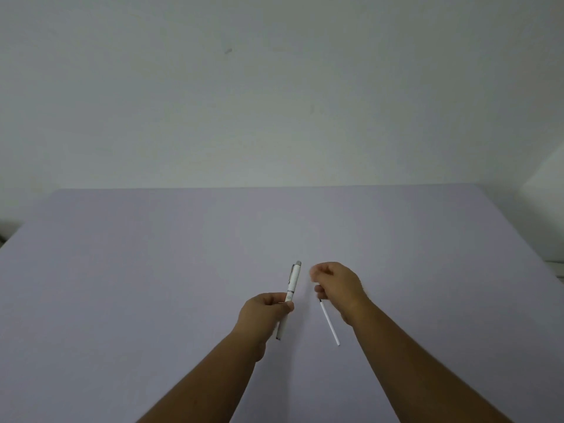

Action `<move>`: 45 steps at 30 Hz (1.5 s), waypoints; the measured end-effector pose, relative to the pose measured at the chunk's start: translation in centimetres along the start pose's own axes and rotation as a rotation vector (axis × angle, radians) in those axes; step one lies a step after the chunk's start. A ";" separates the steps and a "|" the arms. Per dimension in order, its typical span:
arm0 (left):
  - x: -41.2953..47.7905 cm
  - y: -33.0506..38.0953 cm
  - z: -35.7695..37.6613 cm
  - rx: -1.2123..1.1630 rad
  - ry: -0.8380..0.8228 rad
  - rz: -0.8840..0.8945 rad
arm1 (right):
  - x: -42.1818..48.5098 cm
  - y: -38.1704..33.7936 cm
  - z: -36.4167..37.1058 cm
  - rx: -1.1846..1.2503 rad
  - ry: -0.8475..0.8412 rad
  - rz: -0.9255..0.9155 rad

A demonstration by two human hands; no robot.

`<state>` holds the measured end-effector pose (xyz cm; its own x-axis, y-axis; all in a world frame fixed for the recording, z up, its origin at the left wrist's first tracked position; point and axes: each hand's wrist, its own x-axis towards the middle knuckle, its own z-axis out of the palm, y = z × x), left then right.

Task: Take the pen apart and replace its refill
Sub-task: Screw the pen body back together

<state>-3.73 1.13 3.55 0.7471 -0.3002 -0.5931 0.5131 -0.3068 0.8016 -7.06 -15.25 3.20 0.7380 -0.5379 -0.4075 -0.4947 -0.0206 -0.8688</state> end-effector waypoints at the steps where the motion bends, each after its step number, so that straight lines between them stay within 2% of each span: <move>1: 0.5 -0.4 0.1 -0.007 0.007 -0.025 | 0.3 0.9 -0.5 -0.167 0.047 -0.007; 4: 1.8 -2.0 1.0 -0.020 0.016 -0.091 | 0.5 4.1 -0.8 -0.595 0.010 0.018; 6: 2.6 -3.0 1.6 0.032 0.056 -0.092 | 0.1 5.9 -0.4 -0.658 0.004 0.047; 11: 4.0 -5.4 3.5 0.217 0.156 -0.052 | -0.3 8.1 0.6 -0.588 0.105 0.033; 16: 4.2 -6.1 4.6 0.285 0.223 -0.019 | -0.5 8.8 1.6 -0.527 0.076 0.035; 29: 4.3 -6.2 4.8 0.384 0.235 -0.003 | -1.1 9.0 2.9 -0.509 0.023 0.019; 45: 4.4 -6.5 4.6 0.374 0.218 -0.003 | -1.2 9.3 2.6 -0.457 0.023 0.009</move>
<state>-5.70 -2.31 -4.63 0.8381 -0.1136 -0.5336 0.3571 -0.6254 0.6938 -11.39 -12.61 -5.08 0.7253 -0.5578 -0.4034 -0.6562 -0.3833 -0.6500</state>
